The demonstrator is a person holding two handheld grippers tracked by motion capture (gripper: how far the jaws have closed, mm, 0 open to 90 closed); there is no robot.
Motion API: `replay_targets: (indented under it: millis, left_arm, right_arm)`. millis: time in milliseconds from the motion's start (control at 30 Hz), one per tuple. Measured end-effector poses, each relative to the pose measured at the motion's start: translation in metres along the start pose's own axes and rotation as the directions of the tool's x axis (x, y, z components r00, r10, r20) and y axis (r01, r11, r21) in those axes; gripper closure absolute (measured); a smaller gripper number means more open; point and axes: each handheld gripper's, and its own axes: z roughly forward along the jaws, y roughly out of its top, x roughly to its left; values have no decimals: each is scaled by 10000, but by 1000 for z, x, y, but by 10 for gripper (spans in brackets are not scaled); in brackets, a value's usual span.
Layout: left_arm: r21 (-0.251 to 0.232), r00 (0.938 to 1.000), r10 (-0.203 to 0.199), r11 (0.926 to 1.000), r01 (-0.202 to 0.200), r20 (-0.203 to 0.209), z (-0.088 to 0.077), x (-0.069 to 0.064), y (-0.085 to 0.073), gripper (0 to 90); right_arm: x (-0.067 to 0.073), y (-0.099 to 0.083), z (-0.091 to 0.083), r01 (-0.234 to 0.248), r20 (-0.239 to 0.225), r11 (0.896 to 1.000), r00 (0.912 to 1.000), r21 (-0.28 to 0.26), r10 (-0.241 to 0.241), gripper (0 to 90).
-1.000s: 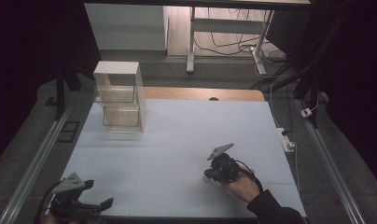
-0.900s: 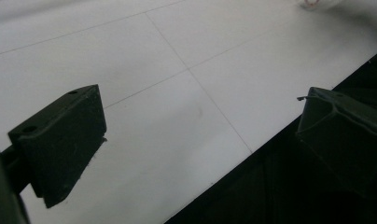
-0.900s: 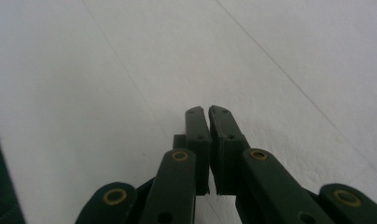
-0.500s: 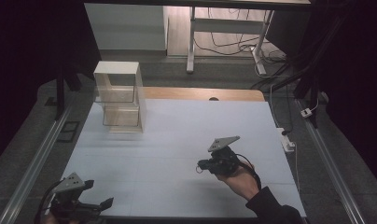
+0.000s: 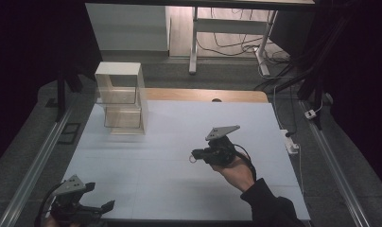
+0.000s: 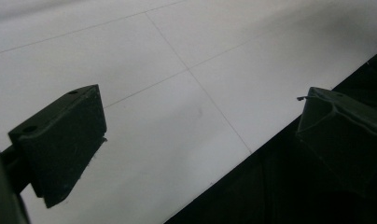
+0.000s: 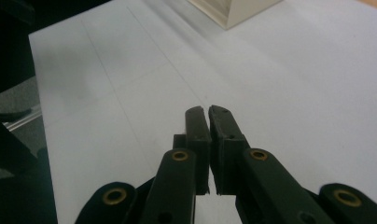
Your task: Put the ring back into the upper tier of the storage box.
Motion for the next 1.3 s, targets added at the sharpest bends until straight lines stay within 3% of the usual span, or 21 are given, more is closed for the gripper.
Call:
replay_targets:
  millis: [767, 1300]
  left_arm:
    - [-38, 10000, -79, 10000, 79, 6, 0, 1, 0, 16]
    - [-81, 10000, -31, 10000, 32, 34, 0, 1, 0, 16]
  right_arm:
    - [0, 64, 28, 29, -699, 9946, 9975, -1041, -102, 867]
    - [1, 116, 44, 365, -742, 9890, 9961, -1435, -476, 867]
